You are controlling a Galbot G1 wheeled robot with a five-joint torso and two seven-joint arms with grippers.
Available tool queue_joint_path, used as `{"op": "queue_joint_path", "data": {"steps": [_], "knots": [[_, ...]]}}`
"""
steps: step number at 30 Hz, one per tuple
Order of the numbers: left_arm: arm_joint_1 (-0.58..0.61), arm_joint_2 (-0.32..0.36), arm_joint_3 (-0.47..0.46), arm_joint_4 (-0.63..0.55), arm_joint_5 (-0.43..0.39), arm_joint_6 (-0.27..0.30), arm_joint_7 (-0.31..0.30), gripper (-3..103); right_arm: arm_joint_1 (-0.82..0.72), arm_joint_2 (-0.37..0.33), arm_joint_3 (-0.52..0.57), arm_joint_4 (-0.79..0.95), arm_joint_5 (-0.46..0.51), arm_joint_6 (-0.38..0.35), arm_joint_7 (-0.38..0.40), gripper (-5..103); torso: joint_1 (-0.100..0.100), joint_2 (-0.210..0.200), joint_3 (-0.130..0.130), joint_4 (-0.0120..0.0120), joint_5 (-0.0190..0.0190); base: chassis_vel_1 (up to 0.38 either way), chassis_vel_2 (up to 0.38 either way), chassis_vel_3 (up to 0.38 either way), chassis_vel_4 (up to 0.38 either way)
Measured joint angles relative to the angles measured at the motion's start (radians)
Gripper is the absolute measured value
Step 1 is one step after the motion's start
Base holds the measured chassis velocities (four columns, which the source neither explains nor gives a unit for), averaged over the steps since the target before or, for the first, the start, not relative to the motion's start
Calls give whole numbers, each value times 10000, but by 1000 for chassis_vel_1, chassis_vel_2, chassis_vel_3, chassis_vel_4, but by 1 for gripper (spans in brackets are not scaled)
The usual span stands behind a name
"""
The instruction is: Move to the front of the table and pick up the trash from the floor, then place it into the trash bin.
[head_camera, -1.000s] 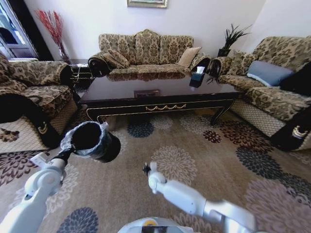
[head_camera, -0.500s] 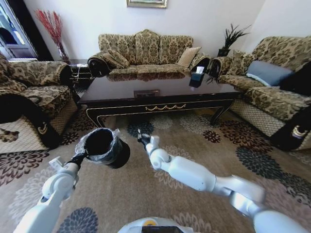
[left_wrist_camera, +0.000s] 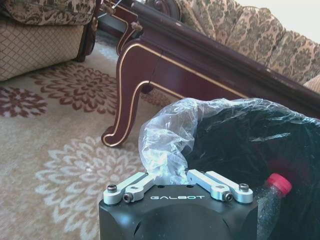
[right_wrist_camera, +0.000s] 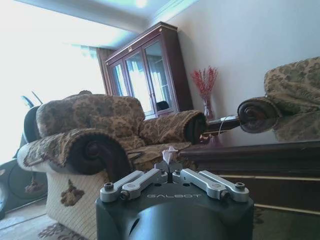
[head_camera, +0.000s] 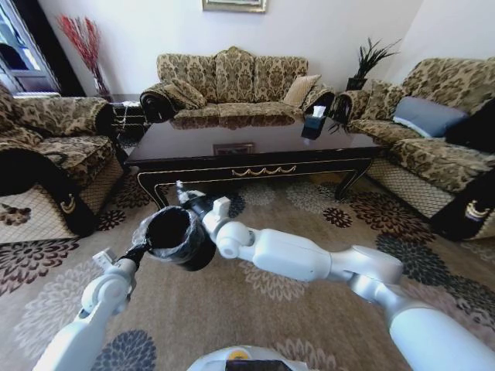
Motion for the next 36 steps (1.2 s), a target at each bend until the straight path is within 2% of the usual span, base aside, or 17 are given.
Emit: {"op": "queue_joint_path", "data": {"steps": [5,7,8,11,13,17,19,22,23,24,25,26,28,32,36], "knots": [[-198,-58,-181,-226,-350,15,-94,3,29,240,-643,-216,-338,-26,258,-1,0,0,0,0,-1,0,0,0,0],[-203,-38,-321,-341,-488,21,-103,3,75,231,-749,-262,-432,-60,359,7,0,0,-1,0,1,0,0,0,0],[-203,-38,-321,-341,-488,21,-103,3,75,231,-749,-262,-432,-60,359,7,0,0,-1,0,1,0,0,0,0],[-127,0,-372,-382,-519,26,-98,3,191,120,-788,-177,-428,-87,415,23,0,0,-1,1,1,0,0,0,0],[-125,1,-385,-383,-520,30,-98,3,197,87,-788,-143,-424,-93,430,23,0,0,-1,0,1,0,0,0,0],[-135,45,-519,-414,-598,31,-98,3,100,-77,-745,5,-436,-118,470,44,0,0,-1,-1,3,0,0,0,0],[-133,61,-540,-416,-612,31,-97,3,85,-114,-745,46,-441,-122,478,44,0,0,-1,-1,2,0,0,0,0],[-91,102,-631,-397,-640,31,-87,3,98,-232,-735,214,-459,-148,625,61,0,0,-1,-1,1,0,0,0,0],[-91,102,-631,-397,-640,31,-87,3,98,-232,-735,214,-459,-148,625,61,0,0,-1,-1,1,0,0,0,0],[-72,100,-644,-367,-635,28,-79,3,109,-239,-685,237,-458,-152,675,66,0,1,-1,0,2,0,0,0,0],[-58,93,-648,-328,-620,24,-73,3,121,-242,-576,245,-450,-157,743,66,0,0,-1,1,2,0,0,0,0],[-39,77,-644,-191,-602,19,-60,3,149,-250,-318,238,-417,-159,832,78,0,0,-1,1,2,0,0,0,0],[-38,73,-598,-12,-601,13,-74,3,177,-285,-77,181,-351,-158,851,78,0,1,-2,3,3,0,0,0,0],[15,2,-439,429,-590,-33,-210,3,31,-607,876,-747,-583,-9,881,97,0,0,0,4,3,0,0,0,0],[52,-104,-313,600,-417,-105,-260,3,-231,-927,1294,-1082,-709,-93,1051,99,0,0,-1,3,4,0,0,0,0]]}}
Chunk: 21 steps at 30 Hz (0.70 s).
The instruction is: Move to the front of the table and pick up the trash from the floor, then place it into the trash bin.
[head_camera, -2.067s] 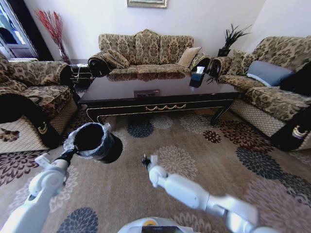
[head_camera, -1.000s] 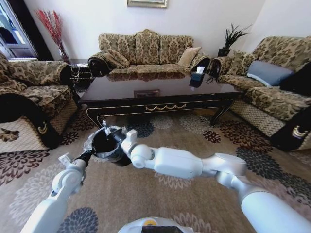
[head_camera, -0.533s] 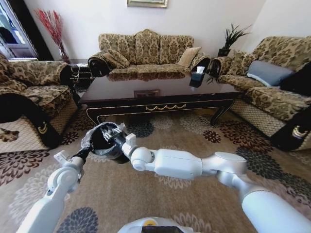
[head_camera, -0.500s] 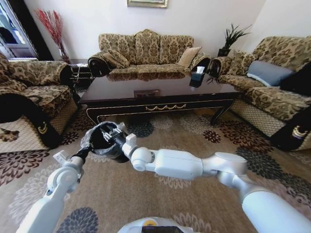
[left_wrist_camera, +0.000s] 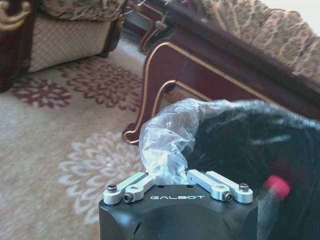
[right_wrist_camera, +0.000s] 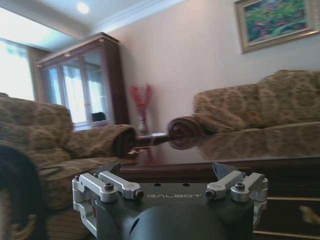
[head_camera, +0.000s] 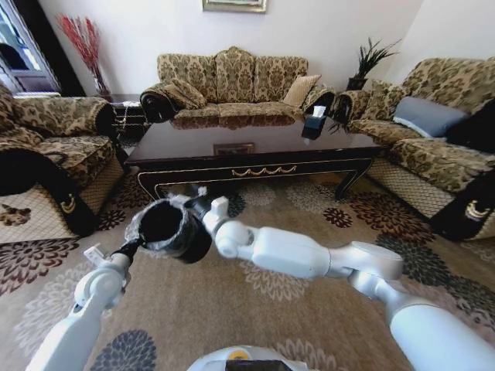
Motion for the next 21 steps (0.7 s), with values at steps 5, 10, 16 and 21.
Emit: {"op": "queue_joint_path", "data": {"steps": [5,10,16,21], "knots": [[-18,-123,740,816,521,-121,-129,3,-1377,-1447,1602,139,-79,-557,573,100,1,0,1,-7,0,0,0,0,0],[-220,-49,1144,1480,821,-257,-133,3,-3480,-2169,3545,314,-799,-576,71,100,0,0,0,-8,7,0,0,0,0],[-579,-226,1174,2024,839,-267,-142,3,-5201,-2240,5518,394,-1796,-263,-316,100,0,0,-1,-3,1,0,0,0,0],[-916,-240,1195,2665,915,-270,-111,3,-6220,-2456,6695,634,-2292,-89,-715,100,0,0,-1,-4,-2,0,0,0,0]]}}
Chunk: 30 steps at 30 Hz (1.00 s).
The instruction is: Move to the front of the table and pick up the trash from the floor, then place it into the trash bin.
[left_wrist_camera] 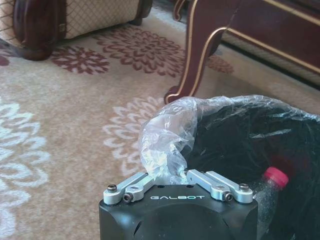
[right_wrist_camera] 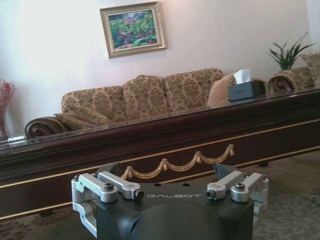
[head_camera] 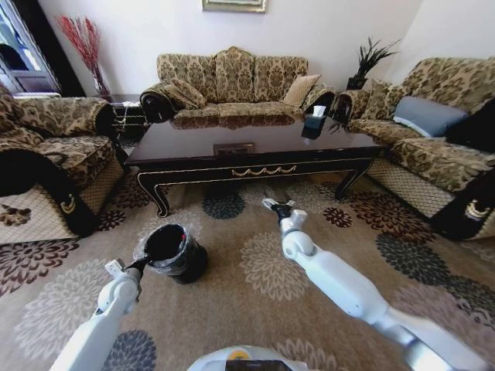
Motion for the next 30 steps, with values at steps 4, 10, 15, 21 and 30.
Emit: {"op": "queue_joint_path", "data": {"steps": [4,10,15,21,30], "knots": [[-295,-46,147,375,-74,14,4,3,-872,-93,759,178,-117,59,-146,100,0,0,1,3,2,0,0,0,0],[-586,-131,423,603,-25,51,19,3,-1661,-256,1291,450,-300,112,-437,100,0,0,0,-3,1,0,0,0,0],[-941,-215,453,983,47,202,-82,3,-2020,-220,1580,557,-281,134,-496,100,-1,0,0,5,3,0,0,0,0],[-859,-250,416,538,-376,608,-552,16,-2327,-413,1765,837,-242,133,-511,100,0,0,1,-1,-4,0,0,0,0],[-17,322,-208,-1507,-99,651,-902,49,-2475,-536,2168,1243,-51,95,-353,100,0,0,1,5,3,0,0,0,0]]}}
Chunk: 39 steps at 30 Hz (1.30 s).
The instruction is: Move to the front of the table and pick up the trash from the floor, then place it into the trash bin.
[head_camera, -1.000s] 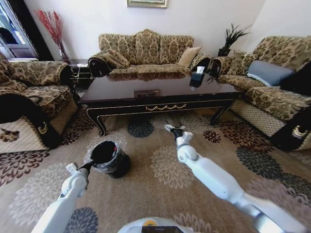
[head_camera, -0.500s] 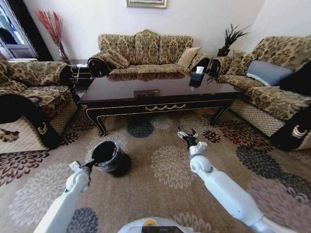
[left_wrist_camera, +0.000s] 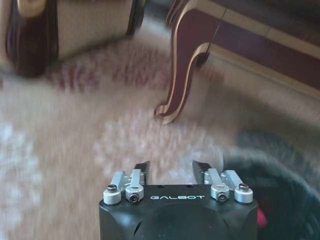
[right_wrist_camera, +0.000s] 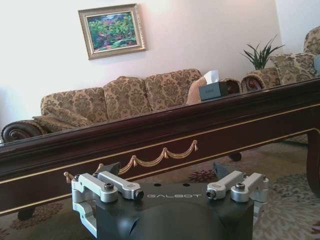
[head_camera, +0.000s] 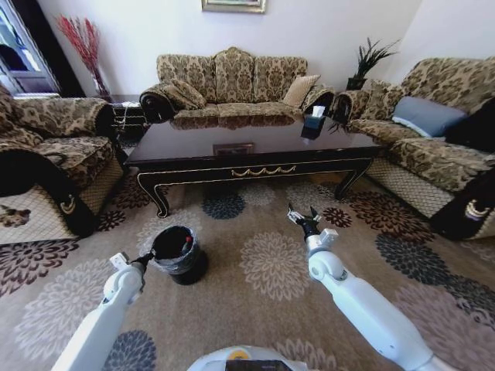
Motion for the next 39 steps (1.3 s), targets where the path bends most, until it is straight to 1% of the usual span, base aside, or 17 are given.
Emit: {"op": "queue_joint_path", "data": {"steps": [4,7,9,11,12,15,16,17,20,22,23,26,32,34,36,38,39], "knots": [[270,556,-327,-1399,-6,-98,34,71,-957,-5,1353,715,36,-82,104,100,0,1,0,-7,-1,0,0,0,0],[462,710,-453,-1861,145,-116,74,76,-1507,-10,2050,993,30,-94,112,100,0,0,-1,-13,0,0,0,0,0],[978,646,-901,-2420,481,-269,255,87,-1970,-15,2602,1272,-31,-95,120,100,0,1,-1,-11,-4,0,0,0,0],[1147,590,-1051,-2576,563,-315,328,87,-2123,-20,2734,1350,-61,-93,114,100,0,1,-1,-11,-3,0,0,0,0],[1705,384,-1467,-3105,808,-399,586,97,-2586,-84,3028,1589,-108,8,-52,100,0,0,0,5,-3,0,0,0,0],[2383,215,-1808,-3813,1267,-494,928,99,-3110,-250,3276,1842,-275,161,-284,100,-1,2,-2,3,-5,0,0,0,0],[2712,189,-1918,-4085,1629,-575,1144,100,-3380,-355,3390,1958,-476,238,-383,100,-2,0,-1,2,-1,0,0,0,0],[3214,186,-2070,-4395,2424,-832,1664,100,-3720,-478,3519,2098,-827,331,-461,100,-1,1,-1,-7,-1,0,0,0,0],[4268,172,-2243,-4603,4080,-1807,3227,100,-4381,-536,3761,2543,-1456,346,-508,100,-1,1,-1,-3,-1,0,0,0,0],[4405,147,-2250,-4604,4262,-1984,3470,100,-4516,-511,3802,2635,-1558,315,-507,100,-1,1,0,-1,-3,0,0,0,0],[4846,-10,-2255,-4605,4862,-2698,4399,100,-5020,-361,3937,2906,-1968,199,-481,100,-1,1,-1,2,-7,0,0,0,0],[5248,-445,-2139,-4682,5498,-3578,5103,100,-6071,69,4131,3177,-2741,174,-468,100,-1,2,-1,-3,-4,0,0,0,0],[5691,-1364,-1685,-5016,6230,-3614,4536,100,-7730,1068,4455,3242,-4158,1233,-1111,100,-1,1,-2,-7,-3,0,0,0,0],[5834,-1918,-1542,-5098,6852,-3743,4270,100,-8190,1439,4646,3444,-4580,1505,-1446,100,-2,2,-1,-6,-1,0,0,0,0],[5903,-2497,-1510,-5150,7334,-3954,4117,100,-8415,1622,4867,3844,-4659,1512,-1592,100,-1,1,0,-5,-3,0,0,0,0],[5908,-2576,-1511,-5151,7383,-3983,4106,100,-8430,1637,4918,3925,-4664,1490,-1613,100,-1,2,-1,-4,-3,0,0,0,0],[5924,-3024,-1533,-5150,7541,-4130,4092,100,-8413,1651,5192,4229,-4670,1337,-1650,100,-1,2,-1,-2,-4,0,0,0,0]]}}
